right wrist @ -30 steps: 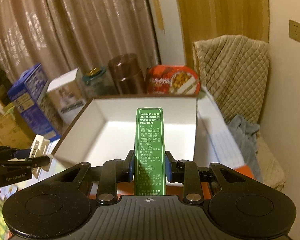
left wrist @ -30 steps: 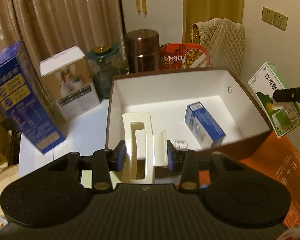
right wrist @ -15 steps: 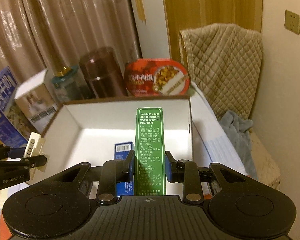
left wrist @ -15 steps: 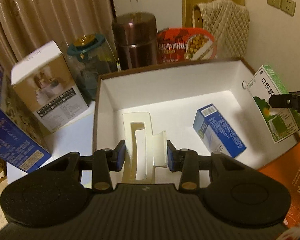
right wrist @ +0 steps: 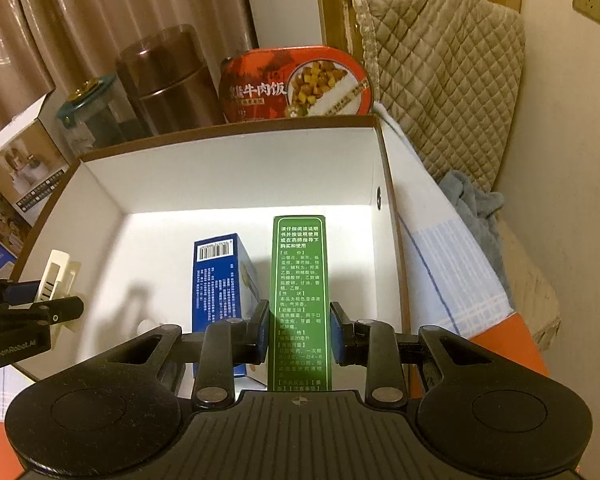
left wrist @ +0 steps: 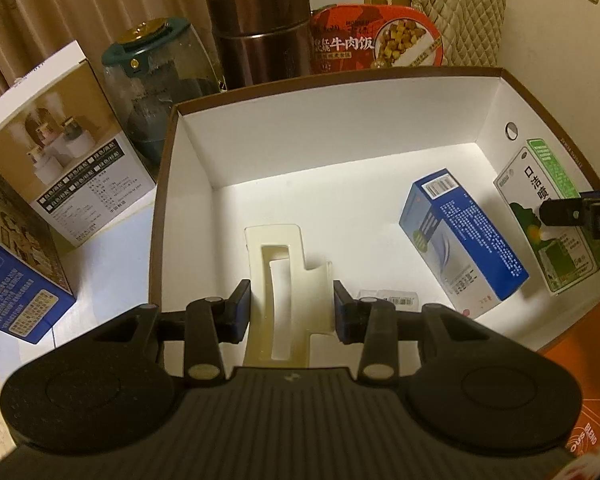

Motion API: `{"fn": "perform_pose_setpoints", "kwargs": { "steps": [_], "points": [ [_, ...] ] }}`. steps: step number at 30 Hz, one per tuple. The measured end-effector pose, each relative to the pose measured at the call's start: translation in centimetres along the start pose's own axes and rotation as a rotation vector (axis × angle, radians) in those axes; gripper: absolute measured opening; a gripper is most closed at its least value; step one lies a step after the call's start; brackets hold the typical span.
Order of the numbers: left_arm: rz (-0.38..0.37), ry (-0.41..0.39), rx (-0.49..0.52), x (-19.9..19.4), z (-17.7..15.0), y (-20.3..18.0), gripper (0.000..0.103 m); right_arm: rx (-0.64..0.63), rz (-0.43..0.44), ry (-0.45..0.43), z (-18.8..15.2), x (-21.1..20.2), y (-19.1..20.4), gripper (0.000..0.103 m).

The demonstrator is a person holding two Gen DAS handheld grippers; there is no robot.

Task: Organize rigid objects
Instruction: 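Open both grippers to drop the hair clip and green box inside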

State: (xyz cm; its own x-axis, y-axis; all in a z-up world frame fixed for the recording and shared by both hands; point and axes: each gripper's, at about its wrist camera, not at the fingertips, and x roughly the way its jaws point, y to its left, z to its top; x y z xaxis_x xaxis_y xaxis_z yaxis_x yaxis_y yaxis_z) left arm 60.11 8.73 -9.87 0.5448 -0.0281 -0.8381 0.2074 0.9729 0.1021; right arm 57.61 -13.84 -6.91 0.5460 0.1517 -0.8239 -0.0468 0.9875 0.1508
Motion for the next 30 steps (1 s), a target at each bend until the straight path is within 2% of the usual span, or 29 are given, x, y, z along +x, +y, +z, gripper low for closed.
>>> {"fn": "perform_pose_setpoints", "kwargs": {
  "steps": [5,7,9,10,11,18,20,22,24,30],
  "points": [
    [-0.001,0.01,0.001,0.6,0.1,0.1,0.036,-0.031,0.0,0.017,0.1,0.6,0.5,0.026],
    [-0.001,0.014,0.003,0.7,0.1,0.1,0.036,-0.059,-0.036,0.028,0.1,0.9,0.9,0.027],
    [-0.002,0.015,0.006,0.8,0.1,0.1,0.036,-0.068,-0.051,0.022,0.0,1.0,0.9,0.033],
    [-0.004,0.015,0.006,0.8,0.1,0.1,0.036,-0.057,-0.039,0.019,0.0,0.9,0.7,0.042],
    [-0.004,0.016,0.006,0.8,0.1,0.1,0.036,-0.045,-0.028,0.018,0.1,0.8,0.5,0.047],
    [-0.007,0.029,0.014,1.2,0.1,0.0,0.036,-0.032,0.0,0.019,0.1,0.1,0.2,0.048],
    [0.002,0.026,0.02,1.2,0.1,0.0,0.04,-0.027,0.005,0.02,0.1,0.0,0.1,0.048],
    [0.011,0.02,0.026,1.1,0.1,-0.1,0.05,-0.023,0.011,0.023,0.0,-0.2,0.0,0.049],
    [0.009,0.019,0.026,1.0,0.1,0.0,0.053,-0.022,0.021,0.025,-0.2,-0.3,-0.1,0.05],
    [0.007,0.017,0.012,0.3,0.0,0.4,0.053,-0.038,0.036,0.025,-0.6,-1.0,-0.1,0.056]
  ]
}}
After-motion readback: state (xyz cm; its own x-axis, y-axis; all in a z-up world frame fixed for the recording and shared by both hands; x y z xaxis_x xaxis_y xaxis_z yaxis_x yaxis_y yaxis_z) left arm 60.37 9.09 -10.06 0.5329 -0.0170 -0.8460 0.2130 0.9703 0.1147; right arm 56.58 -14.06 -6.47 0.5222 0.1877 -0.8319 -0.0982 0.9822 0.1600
